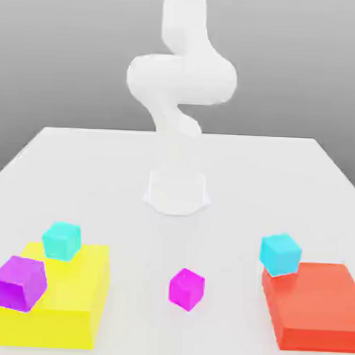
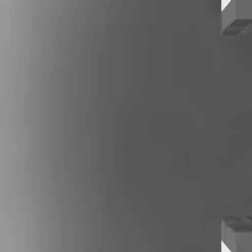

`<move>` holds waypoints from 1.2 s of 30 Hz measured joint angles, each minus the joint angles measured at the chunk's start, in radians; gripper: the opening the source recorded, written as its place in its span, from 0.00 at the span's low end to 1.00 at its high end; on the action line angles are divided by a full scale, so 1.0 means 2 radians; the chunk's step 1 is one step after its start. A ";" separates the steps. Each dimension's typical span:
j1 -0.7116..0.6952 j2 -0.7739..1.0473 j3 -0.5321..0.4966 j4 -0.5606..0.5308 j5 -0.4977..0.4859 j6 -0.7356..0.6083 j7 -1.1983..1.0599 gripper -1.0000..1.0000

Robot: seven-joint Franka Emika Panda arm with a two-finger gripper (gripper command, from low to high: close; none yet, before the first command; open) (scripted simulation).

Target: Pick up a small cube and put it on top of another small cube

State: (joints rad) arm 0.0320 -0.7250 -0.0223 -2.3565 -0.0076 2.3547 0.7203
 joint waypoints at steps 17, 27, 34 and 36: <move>0.105 0.318 -0.077 -0.223 0.001 0.226 -0.351 0.50; 0.054 0.496 -0.005 -0.231 0.068 0.365 -0.451 0.00; 0.052 0.497 -0.003 -0.230 0.067 0.365 -0.450 0.00; 0.062 0.471 -0.016 -0.235 0.056 0.344 -0.442 0.00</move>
State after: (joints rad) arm 0.1566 0.2164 -0.0541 -2.8273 0.1040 3.0418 -0.1642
